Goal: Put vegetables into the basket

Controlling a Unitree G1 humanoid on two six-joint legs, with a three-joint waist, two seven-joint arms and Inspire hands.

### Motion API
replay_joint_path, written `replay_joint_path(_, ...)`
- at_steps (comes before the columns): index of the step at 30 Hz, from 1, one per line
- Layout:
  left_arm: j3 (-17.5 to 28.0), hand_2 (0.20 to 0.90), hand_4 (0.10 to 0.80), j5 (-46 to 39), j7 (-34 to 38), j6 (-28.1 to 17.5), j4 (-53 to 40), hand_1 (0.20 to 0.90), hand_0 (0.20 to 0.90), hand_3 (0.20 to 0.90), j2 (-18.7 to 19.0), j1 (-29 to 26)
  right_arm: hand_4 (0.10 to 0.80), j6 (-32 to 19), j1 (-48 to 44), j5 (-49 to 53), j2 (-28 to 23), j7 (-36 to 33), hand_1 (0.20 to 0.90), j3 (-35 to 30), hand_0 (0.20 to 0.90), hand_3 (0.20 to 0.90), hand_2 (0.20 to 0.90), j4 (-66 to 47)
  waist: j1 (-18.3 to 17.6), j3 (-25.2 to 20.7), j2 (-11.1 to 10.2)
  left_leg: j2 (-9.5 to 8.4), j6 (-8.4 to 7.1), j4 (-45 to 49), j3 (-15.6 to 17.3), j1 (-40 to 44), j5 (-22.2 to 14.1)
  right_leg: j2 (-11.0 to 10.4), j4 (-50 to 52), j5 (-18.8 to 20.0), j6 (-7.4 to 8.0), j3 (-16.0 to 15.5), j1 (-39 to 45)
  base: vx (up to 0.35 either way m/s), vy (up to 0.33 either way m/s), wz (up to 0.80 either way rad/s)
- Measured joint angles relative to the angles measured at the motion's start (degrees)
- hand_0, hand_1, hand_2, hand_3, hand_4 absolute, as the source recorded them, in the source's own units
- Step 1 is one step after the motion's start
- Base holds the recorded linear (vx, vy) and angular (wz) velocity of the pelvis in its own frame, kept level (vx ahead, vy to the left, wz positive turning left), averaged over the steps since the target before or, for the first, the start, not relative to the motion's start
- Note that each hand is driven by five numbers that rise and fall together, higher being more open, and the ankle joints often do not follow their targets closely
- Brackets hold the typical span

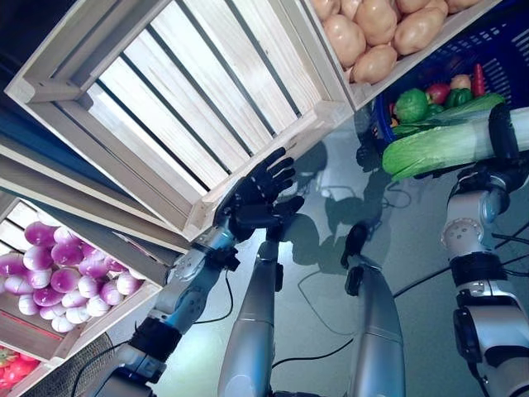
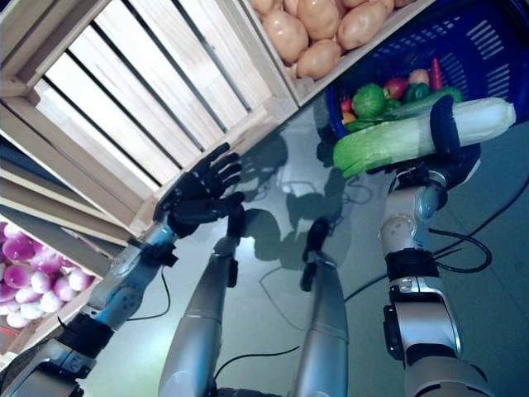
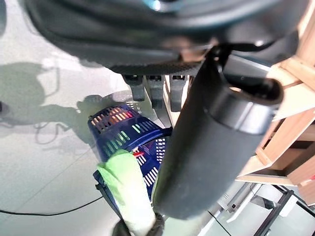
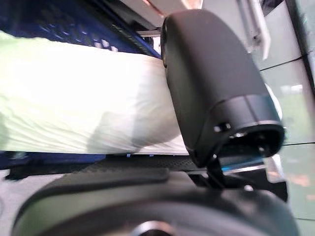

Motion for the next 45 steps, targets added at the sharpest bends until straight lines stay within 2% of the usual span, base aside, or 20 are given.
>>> replay_joint_path(4, -0.94, 0.9, 0.8, 0.0, -0.19, 0.01, -0.48, 0.9, 0.9, 0.9, 0.66, 0.03, 0.4, -0.06, -1.9, -14.36, -2.75, -10.04, 0.3, 0.06, 0.3, 0.3, 0.3, -3.23, 0.63, 0.0, 0.0, -0.1, 0.09, 0.74, 0.04, -0.07, -0.56, -0.06, 0.41, -0.08, 0.08, -0.1, 0.25, 0.066, -0.011, 0.01)
replay_joint_path(10, -1.25, 0.9, 0.8, -0.02, -0.44, 0.01, -0.84, 0.9, 0.9, 0.9, 1.73, 0.61, 0.4, 0.07, -5.08, -26.76, -7.7, -20.64, 0.3, -0.19, 0.3, 0.3, 0.3, -3.44, 0.56, -0.01, 0.01, -0.53, 0.5, 2.72, -0.05, 0.07, -1.61, -0.45, 1.43, -0.66, 0.13, -0.1, 0.96, 0.06, 0.006, 0.02)
replay_joint_path(15, -1.62, 0.9, 0.8, -0.02, -0.35, -0.04, -1.4, 0.9, 0.9, 0.9, 1.98, 1.98, 0.4, 4.38, -5.31, -37.9, -9.15, -24.23, 0.3, 0.43, 0.3, 0.3, 0.3, -3.45, 0.68, -0.01, 0.02, -0.78, 0.64, 3.31, 0.01, 0.12, -1.77, -0.88, 2.14, -1.06, 0.26, -0.08, 0.92, 0.025, 0.009, 0.01)
replay_joint_path(19, -1.94, 0.9, 0.8, -0.02, -0.33, -0.09, -1.76, 0.9, 0.9, 0.9, 2.16, 3.31, 0.4, 4.67, -5.94, -37.04, -9.16, -24.25, 0.3, 1.29, 0.3, 0.3, 0.3, -3.16, 0.75, -0.02, 0.03, -0.86, 0.46, 3.05, 0.02, 0.13, -1.89, -0.97, 2.18, -1.18, 0.47, -0.07, 0.86, 0.0, 0.0, 0.0)
replay_joint_path(22, -2.07, 0.9, 0.8, -0.04, -0.28, -0.13, -1.75, 0.9, 0.9, 0.9, 2.36, 3.75, 0.4, 3.98, -6.88, -31.29, -8.87, -24.2, 0.3, 2.23, 0.3, 0.3, 0.3, -2.35, 0.81, -0.02, 0.05, -0.98, 0.61, 2.65, 0.04, 0.14, -1.73, -1.1, 2.08, -1.23, 0.44, -0.06, 0.73, 0.0, 0.0, 0.0)
replay_joint_path(25, -2.19, 0.9, 0.8, -0.09, -0.24, -0.3, -1.76, 0.9, 0.9, 0.9, 2.4, 3.41, 0.4, 0.24, -8.18, -21.7, -8.44, -22.97, 0.3, 2.18, 0.3, 0.3, 0.3, 1.0, 1.19, -0.03, 0.06, -1.12, 0.5, 2.3, -0.01, 0.12, -1.57, -1.22, 2.1, -1.35, 0.2, -0.06, 0.48, 0.008, -0.001, 0.05)
replay_joint_path(30, -3.79, 0.9, 0.8, -0.12, 0.17, -0.78, -1.76, 0.9, 0.9, 0.9, 2.73, 2.31, 0.4, -5.01, -8.42, -7.98, -5.85, -16.14, 0.3, 1.8, 0.3, 0.3, 0.3, 4.67, 2.06, -0.03, 0.09, -1.11, 0.23, 1.61, 0.03, 0.09, -1.41, -1.29, 2.1, -1.56, 0.26, -0.2, 0.21, 0.0, 0.0, 0.0)
replay_joint_path(35, -4.17, 0.9, 0.8, 0.01, 1.1, -0.86, -1.77, 0.9, 0.9, 0.9, 2.66, 0.78, 0.4, -5.55, -8.51, -5.52, -2.67, -9.71, 0.3, 1.82, 0.3, 0.3, 0.3, 4.93, 2.2, -0.03, 0.12, -1.12, 0.23, 1.43, 0.01, -0.79, -1.42, -1.43, 2.62, -1.94, 0.06, -0.3, -0.85, 0.01, 0.002, 0.02)
replay_joint_path(36, -4.17, 0.9, 0.8, 0.03, 1.35, -0.86, -1.77, 0.9, 0.9, 0.9, 2.6, 0.77, 0.566, -5.57, -8.55, -4.95, -2.44, -8.62, 0.549, 1.85, 0.549, 0.549, 0.549, 4.9, 2.22, -0.03, 0.12, -1.22, 0.31, 1.44, -0.01, -1.0, -1.47, -1.55, 2.9, -2.1, -0.03, -0.3, -1.16, 0.022, 0.01, 0.06)
replay_joint_path(37, -4.2, 0.9, 0.8, 0.03, 1.53, -0.86, -1.77, 0.9, 0.9, 0.9, 2.57, 0.79, 0.8, -5.57, -8.56, -4.21, -2.29, -8.03, 0.9, 1.85, 0.9, 0.9, 0.9, 4.83, 2.26, -0.03, 0.12, -1.28, 0.3, 1.45, -0.06, -1.15, -1.46, -1.64, 3.05, -2.23, -0.03, -0.31, -1.37, 0.012, 0.006, 0.04)
replay_joint_path(45, -4.29, 0.9, 0.8, 0.11, 1.8, -1.0, -2.83, 0.9, 0.9, 0.9, 2.46, 1.05, 0.8, -5.57, -8.93, -4.03, -2.14, -7.32, 0.9, 1.85, 0.9, 0.9, 0.9, 4.83, 2.65, -0.04, 0.13, -1.62, 0.31, 1.79, -0.08, -2.14, -1.46, -2.03, 3.88, -2.54, -0.12, -0.36, -2.49, 0.001, 0.002, 0.01)
